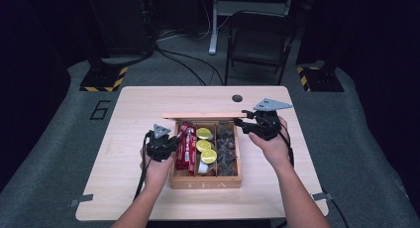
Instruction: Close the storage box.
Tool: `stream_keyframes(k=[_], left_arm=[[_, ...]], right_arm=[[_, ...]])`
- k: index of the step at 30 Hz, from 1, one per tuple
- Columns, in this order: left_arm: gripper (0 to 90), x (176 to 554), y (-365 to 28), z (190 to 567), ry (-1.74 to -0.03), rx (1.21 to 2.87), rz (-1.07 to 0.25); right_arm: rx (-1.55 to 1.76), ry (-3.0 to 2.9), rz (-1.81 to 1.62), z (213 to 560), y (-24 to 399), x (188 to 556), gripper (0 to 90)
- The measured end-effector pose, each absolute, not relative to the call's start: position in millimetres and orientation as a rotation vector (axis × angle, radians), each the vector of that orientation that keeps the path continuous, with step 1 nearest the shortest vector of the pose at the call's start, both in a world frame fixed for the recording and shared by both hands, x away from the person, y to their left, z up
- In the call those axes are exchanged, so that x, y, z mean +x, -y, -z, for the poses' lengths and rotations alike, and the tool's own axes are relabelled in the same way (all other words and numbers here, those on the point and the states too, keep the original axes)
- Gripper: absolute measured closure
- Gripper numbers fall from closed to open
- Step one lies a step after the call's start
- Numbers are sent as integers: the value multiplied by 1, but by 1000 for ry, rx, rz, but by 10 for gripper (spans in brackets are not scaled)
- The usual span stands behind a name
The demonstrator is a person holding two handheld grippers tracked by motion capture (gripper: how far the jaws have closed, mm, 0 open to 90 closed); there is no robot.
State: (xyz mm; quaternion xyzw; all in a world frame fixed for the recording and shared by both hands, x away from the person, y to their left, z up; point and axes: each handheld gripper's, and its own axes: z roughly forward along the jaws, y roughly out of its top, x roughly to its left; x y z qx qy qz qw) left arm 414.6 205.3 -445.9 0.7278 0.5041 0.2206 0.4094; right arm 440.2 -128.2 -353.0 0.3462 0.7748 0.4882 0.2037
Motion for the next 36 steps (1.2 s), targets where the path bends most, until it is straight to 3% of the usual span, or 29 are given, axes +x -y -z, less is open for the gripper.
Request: stream_keyframes(k=[23,36], left_arm=[[837,382,-285,425,-1338,1712,-594],[836,367,-318,440,-1399,1674,-602]], right_arm=[[963,-2160,-1360,354,128,439,538],[960,-2156,-1351,354,128,438,539]])
